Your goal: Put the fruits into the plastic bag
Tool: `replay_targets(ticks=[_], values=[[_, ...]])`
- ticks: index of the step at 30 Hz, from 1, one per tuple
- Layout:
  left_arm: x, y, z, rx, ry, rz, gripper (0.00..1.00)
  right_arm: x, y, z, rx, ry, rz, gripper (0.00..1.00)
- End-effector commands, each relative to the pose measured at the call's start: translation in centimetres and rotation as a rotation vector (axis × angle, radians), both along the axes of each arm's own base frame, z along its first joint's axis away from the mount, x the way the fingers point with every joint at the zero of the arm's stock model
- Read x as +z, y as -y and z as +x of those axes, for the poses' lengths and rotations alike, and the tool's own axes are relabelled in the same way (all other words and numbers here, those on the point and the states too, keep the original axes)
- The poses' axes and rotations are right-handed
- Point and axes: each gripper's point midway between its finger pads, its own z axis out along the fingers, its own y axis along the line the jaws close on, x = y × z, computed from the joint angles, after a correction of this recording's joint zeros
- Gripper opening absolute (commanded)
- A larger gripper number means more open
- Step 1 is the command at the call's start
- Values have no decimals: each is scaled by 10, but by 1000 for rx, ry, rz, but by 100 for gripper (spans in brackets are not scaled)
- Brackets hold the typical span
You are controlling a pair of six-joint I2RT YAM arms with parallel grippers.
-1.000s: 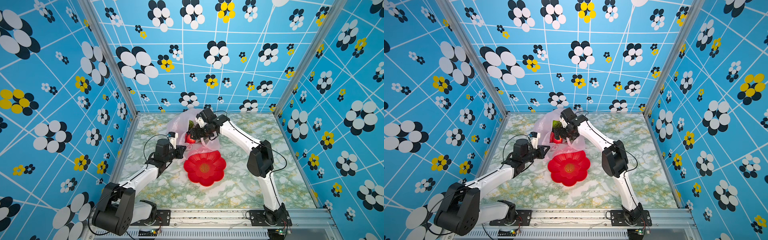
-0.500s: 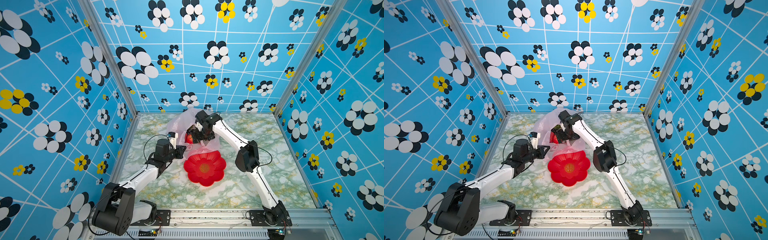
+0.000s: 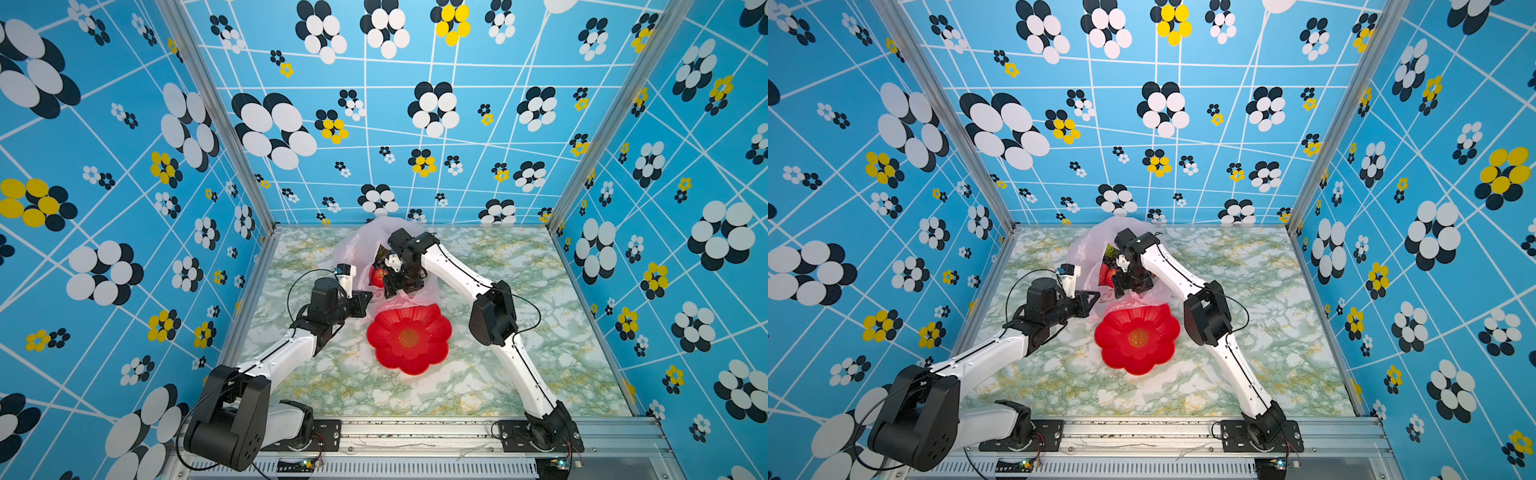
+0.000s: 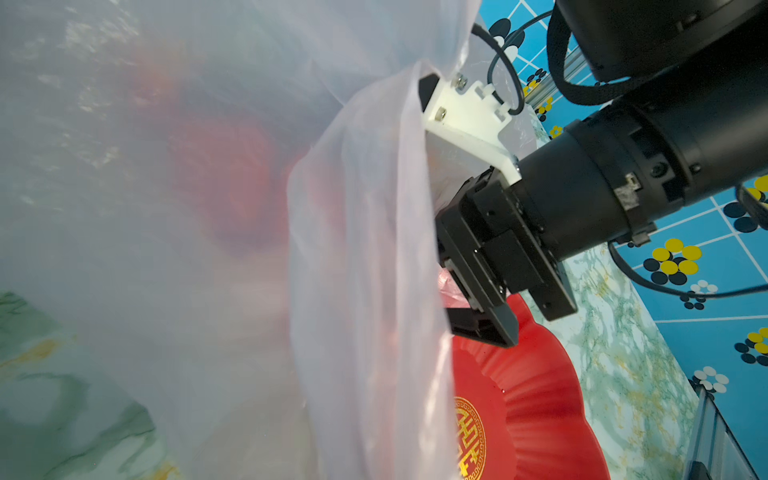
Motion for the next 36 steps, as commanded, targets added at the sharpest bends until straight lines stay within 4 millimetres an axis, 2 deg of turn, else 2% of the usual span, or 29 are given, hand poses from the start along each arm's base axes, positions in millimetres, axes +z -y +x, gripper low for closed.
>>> replay_targets(ticks=[1, 5, 7, 13, 14, 16, 18, 26, 32, 36], values=[[7, -5, -1, 19, 29, -12, 0, 33, -14, -3, -1, 24, 95, 66], [6, -5, -1, 23, 28, -11, 0, 48, -13, 3, -17, 80, 109, 52], [7, -5, -1, 22, 29, -12, 0, 56, -8, 7, -31, 119, 102, 42], [7, -5, -2, 22, 30, -12, 0, 82, -3, 11, -59, 206, 150, 29], [7, -6, -2, 23, 29, -11, 0, 87, -4, 11, -63, 215, 169, 25], [8, -6, -1, 23, 33, -12, 0, 98, -4, 11, -78, 224, 215, 9], [7, -6, -2, 25, 31, -12, 0, 117, -2, 10, -100, 238, 277, 0], [9, -9, -4, 39, 37, -15, 0, 159, 28, 15, -199, 322, 411, 0], [10, -16, -1, 87, 21, 8, 0, 169, 49, 21, -238, 313, 449, 0], [20, -28, 0, 166, -27, 41, 0, 190, 57, 33, -249, 333, 482, 0]])
